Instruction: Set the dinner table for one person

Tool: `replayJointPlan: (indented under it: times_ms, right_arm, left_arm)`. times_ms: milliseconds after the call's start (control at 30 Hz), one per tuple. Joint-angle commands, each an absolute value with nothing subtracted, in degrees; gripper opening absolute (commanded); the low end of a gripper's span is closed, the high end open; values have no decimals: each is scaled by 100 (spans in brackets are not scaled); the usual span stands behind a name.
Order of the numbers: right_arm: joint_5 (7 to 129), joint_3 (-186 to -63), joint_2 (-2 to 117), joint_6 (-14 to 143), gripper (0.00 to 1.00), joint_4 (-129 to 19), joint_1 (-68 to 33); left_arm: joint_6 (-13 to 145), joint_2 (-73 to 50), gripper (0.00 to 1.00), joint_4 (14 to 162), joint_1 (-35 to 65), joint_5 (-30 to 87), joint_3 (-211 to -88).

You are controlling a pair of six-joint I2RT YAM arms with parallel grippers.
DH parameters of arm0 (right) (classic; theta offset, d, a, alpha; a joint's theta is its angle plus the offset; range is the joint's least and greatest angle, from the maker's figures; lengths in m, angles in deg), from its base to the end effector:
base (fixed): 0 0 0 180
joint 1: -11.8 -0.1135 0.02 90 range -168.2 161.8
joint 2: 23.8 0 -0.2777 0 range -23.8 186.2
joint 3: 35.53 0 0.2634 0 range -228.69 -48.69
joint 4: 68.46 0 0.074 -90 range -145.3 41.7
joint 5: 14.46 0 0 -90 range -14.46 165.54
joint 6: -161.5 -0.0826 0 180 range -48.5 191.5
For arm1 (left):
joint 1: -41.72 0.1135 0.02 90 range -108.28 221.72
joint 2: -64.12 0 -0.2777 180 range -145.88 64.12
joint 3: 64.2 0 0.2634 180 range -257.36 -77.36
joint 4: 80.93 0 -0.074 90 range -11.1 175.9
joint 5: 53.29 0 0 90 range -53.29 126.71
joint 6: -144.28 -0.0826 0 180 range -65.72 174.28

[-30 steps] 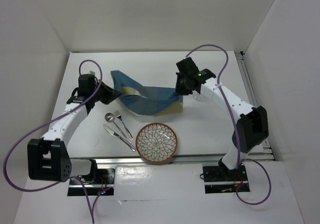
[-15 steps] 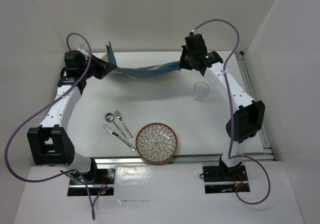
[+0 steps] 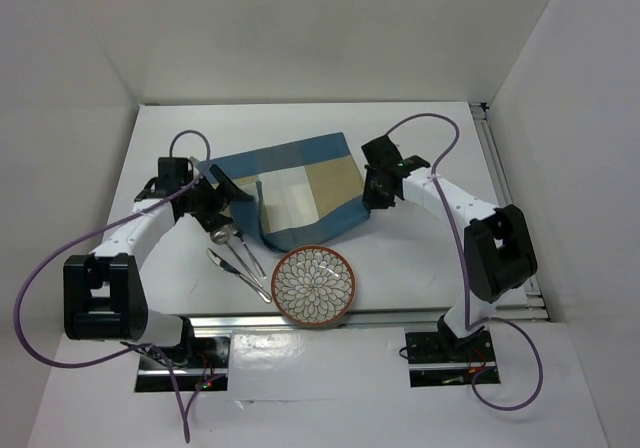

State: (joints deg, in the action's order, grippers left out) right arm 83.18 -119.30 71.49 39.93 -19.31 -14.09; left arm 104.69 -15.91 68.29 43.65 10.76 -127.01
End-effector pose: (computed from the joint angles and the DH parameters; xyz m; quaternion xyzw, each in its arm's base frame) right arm 0.3467 0.1561 0.2015 0.0647 0.9633 0.0649 0.2525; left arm 0.3238 -0.0253 0.1988 -0.3290 0.8520 -0.3345 0.2324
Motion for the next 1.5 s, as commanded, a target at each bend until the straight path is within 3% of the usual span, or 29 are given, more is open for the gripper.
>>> replayJointPlan:
  times_ms: [0,33,100,167,200,233,300,333,400,467,567,667,900,1233,1467]
  right_arm:
    - [8503,-12050,6647,3890,48,-2147,-1563]
    - [8503,-12137,6594,3959,60,-2146,-1632]
    - [8652,-12356,6594,4012,73,-2146,-1703]
    - [8653,-12532,6594,4144,76,-2085,-1765]
    - [8705,-12742,6698,4197,76,-2085,-1826]
    - [8706,-12857,6778,4310,75,-2085,-1887]
    - [8575,-13199,6988,4469,62,-2085,-1949]
    - [8513,-13341,7303,4600,56,-2085,-2019]
    - [8355,-13857,7717,4715,47,-2085,-2089]
    - [8214,-14271,8420,4899,45,-1883,-2248]
    - [8161,-15098,9299,4971,45,-1681,-2379]
    - [8090,-15810,10011,5023,45,-1610,-2380]
    - [7897,-16594,10988,4699,45,-1435,-2318]
    - [7712,-14453,10252,3925,41,-1979,-1572]
    - [7906,-13685,9978,3758,40,-2032,-1273]
  left_arm:
    - [9806,-1402,100,6150,4383,1543,-13570]
    - [9753,-1454,100,6025,4383,1640,-13738]
    - [9699,-1454,98,5726,4383,1903,-14228]
    - [9577,-1402,94,5471,4383,2290,-14441]
    - [9576,-1402,85,5374,4383,2474,-14599]
    - [9576,-1332,79,5321,4383,2833,-14601]
    - [9576,-1270,66,5320,4383,3081,-14601]
    - [9576,-1270,55,5320,4383,3222,-14653]
    - [9524,-1471,48,5006,4383,3276,-14836]
    - [9524,-1761,40,4820,4383,3276,-14952]
    - [9471,-1815,42,4767,4383,3206,-14952]
    - [9418,-1884,51,4715,4383,3206,-14952]
    - [9295,-2105,51,4486,4383,3258,-15137]
    - [9190,-2271,53,4486,4322,3206,-15084]
    - [9084,-3009,59,4354,3900,3267,-15409]
